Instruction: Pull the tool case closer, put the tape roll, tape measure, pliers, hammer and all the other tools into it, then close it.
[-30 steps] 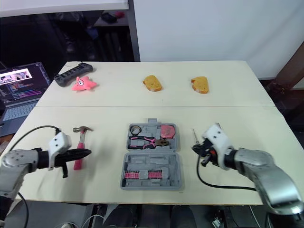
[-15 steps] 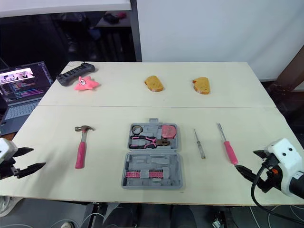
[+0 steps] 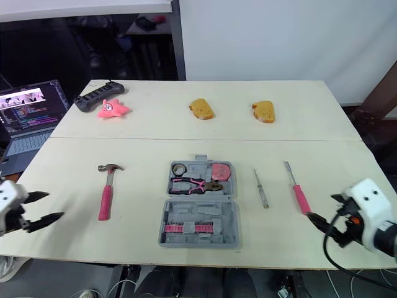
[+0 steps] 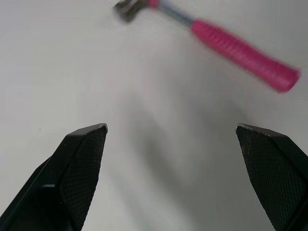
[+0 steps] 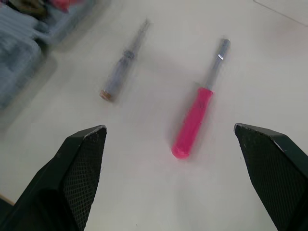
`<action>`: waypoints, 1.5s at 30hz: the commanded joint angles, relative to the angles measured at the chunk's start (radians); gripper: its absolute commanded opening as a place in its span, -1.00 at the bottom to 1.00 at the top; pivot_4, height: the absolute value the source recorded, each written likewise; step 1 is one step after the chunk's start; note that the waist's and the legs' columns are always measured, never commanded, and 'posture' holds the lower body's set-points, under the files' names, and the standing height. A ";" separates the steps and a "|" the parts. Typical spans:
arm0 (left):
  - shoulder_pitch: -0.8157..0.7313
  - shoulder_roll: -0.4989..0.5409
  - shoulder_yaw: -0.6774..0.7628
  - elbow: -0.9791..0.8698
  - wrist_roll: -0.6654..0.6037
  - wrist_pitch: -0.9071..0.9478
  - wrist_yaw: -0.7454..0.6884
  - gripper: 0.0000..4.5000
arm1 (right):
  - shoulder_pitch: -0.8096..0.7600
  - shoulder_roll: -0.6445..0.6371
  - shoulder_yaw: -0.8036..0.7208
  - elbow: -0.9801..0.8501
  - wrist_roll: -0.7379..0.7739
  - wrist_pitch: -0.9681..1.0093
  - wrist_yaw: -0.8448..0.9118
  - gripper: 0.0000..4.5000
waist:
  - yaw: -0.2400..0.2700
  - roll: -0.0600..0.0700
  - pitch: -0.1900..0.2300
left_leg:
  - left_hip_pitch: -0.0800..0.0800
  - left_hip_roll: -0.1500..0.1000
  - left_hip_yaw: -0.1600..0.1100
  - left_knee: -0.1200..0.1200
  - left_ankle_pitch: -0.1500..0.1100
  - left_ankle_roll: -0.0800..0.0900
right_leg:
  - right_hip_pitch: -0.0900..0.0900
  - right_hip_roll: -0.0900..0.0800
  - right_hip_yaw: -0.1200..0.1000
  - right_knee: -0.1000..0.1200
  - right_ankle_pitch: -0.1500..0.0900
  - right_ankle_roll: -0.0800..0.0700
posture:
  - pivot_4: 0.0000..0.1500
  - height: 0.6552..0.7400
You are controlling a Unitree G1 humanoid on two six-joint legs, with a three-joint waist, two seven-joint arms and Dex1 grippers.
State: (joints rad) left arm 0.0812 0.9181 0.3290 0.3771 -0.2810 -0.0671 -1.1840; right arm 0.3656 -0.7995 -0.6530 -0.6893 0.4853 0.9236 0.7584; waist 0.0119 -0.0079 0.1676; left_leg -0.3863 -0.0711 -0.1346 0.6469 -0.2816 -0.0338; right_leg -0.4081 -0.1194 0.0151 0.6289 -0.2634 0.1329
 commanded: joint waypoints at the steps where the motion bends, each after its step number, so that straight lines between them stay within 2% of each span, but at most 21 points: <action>1: 0.010 -0.045 -0.079 -0.198 -0.035 0.059 -0.010 0.99 | -0.088 0.055 0.151 -0.091 -0.010 0.164 -0.190 1.00 | 0.000 -0.002 0.000 | 0.000 0.000 0.000 0.000 0.000 0.000 | 0.000 0.000 0.000 0.000 0.000 0.000 | 1.00 1.00; 6: -0.004 -0.116 -0.193 -0.457 -0.071 0.150 -0.006 0.99 | -0.268 0.336 0.383 -0.095 -0.120 0.315 -0.531 1.00 | 0.000 -0.002 0.000 | -0.003 -0.001 -0.001 0.000 0.000 0.000 | -0.004 0.000 0.000 0.001 0.000 0.000 | 1.00 1.00; 9: -0.015 -0.122 -0.229 -0.536 -0.083 0.165 -0.016 0.99 | -0.372 0.445 0.464 -0.036 -0.187 0.342 -0.651 1.00 | -0.006 0.001 0.001 | -0.003 -0.001 -0.001 -0.001 0.001 -0.001 | -0.005 0.000 0.001 0.002 0.001 -0.001 | 1.00 1.00; 14: -0.030 -0.124 -0.266 -0.636 -0.119 0.205 -0.024 0.99 | -0.498 0.497 0.534 0.138 -0.278 0.286 -0.740 1.00 | -0.009 0.001 0.001 | -0.003 -0.001 0.000 -0.001 0.001 -0.001 | -0.005 0.001 0.001 0.002 0.001 -0.001 | 1.00 1.00; 19: -0.054 -0.124 -0.280 -0.660 -0.121 0.229 -0.006 0.99 | -0.537 0.528 0.540 0.276 -0.291 0.277 -0.739 1.00 | -0.011 0.002 0.002 | -0.003 -0.002 -0.001 -0.001 0.001 -0.001 | -0.005 0.003 0.000 0.003 0.001 -0.001 | 1.00 1.00; 21: -0.056 -0.127 -0.287 -0.670 -0.118 0.237 -0.001 1.00 | -0.537 0.540 0.534 0.328 -0.304 0.253 -0.746 0.77 | -0.016 0.002 0.002 | -0.003 -0.002 -0.001 -0.001 0.001 -0.001 | -0.005 0.004 0.000 0.003 0.001 -0.001 | 1.00 1.00; 23: -0.051 -0.128 -0.287 -0.680 -0.116 0.244 0.005 1.00 | -0.533 0.546 0.526 0.350 -0.312 0.243 -0.747 0.44 | -0.025 0.003 0.002 | -0.002 -0.002 -0.001 -0.001 0.001 -0.001 | -0.005 0.004 0.001 0.003 0.001 -0.001 | 1.00 1.00; 29: -0.044 -0.124 -0.285 -0.680 -0.108 0.243 0.024 1.00 | -0.525 0.556 0.523 0.334 -0.300 0.239 -0.732 -0.85 | -0.026 0.003 0.002 | -0.001 -0.002 -0.001 -0.001 0.001 -0.001 | -0.003 0.004 0.001 0.003 0.001 -0.001 | 1.00 1.00; 30: -0.042 -0.124 -0.285 -0.681 -0.108 0.243 0.025 1.00 | -0.527 0.558 0.521 0.324 -0.295 0.243 -0.728 -0.99 | -0.026 0.003 0.002 | -0.001 -0.002 -0.001 -0.001 0.001 -0.001 | -0.003 0.004 0.001 0.003 0.001 -0.001 | 1.00 1.00; 31: -0.040 -0.124 -0.286 -0.681 -0.108 0.243 0.027 1.00 | -0.529 0.553 0.524 0.313 -0.294 0.240 -0.722 -1.00 | -0.026 0.003 0.002 | -0.001 -0.002 -0.001 -0.001 0.001 -0.001 | -0.003 0.004 0.001 0.003 0.001 -0.001 | 1.00 1.00; 34: -0.032 -0.128 -0.291 -0.680 -0.104 0.240 0.034 1.00 | -0.553 0.492 0.542 0.245 -0.284 0.219 -0.668 -1.00 | -0.027 0.004 0.002 | -0.001 -0.002 -0.001 -0.001 0.001 -0.001 | -0.003 0.004 0.001 0.003 0.001 -0.001 | 1.00 1.00; 37: -0.028 -0.130 -0.296 -0.681 -0.101 0.240 0.042 1.00 | -0.582 0.368 0.543 0.165 -0.250 0.251 -0.570 -1.00 | -0.026 0.008 0.005 | -0.001 -0.002 0.000 -0.001 0.001 -0.001 | -0.003 0.004 0.001 0.003 0.001 -0.001 | 1.00 1.00; 41: -0.036 -0.137 -0.311 -0.670 -0.094 0.240 0.049 1.00 | -0.635 0.069 0.613 0.098 -0.180 0.216 -0.307 -1.00 | -0.026 0.009 0.005 | -0.001 -0.002 0.000 -0.001 0.001 -0.001 | -0.003 0.004 0.001 0.003 0.001 -0.001 | 1.00 1.00; 43: -0.043 -0.142 -0.322 -0.664 -0.093 0.238 0.049 1.00 | -0.642 -0.128 0.713 0.080 -0.199 0.045 -0.098 -1.00 | -0.026 0.009 0.006 | -0.001 -0.002 0.000 0.000 0.001 0.000 | -0.002 0.004 0.000 0.003 0.001 -0.001 | 1.00 1.00; 45: -0.053 -0.146 -0.333 -0.655 -0.089 0.235 0.048 1.00 | -0.661 -0.242 0.784 0.113 -0.211 -0.101 0.066 -1.00 | -0.027 0.008 0.006 | -0.001 -0.002 0.002 0.000 0.001 0.000 | -0.001 0.004 -0.002 0.002 0.001 0.000 | 1.00 1.00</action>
State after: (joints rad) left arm 0.0407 0.7743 0.0017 -0.2721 -0.3758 0.1814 -1.1363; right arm -0.2807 -1.0168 0.0848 -0.5666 0.2838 0.9379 0.7076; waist -0.0148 0.0000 0.1741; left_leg -0.3869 -0.0721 -0.1321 0.6468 -0.2808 -0.0341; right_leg -0.4086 -0.1147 0.0125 0.6303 -0.2625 0.1325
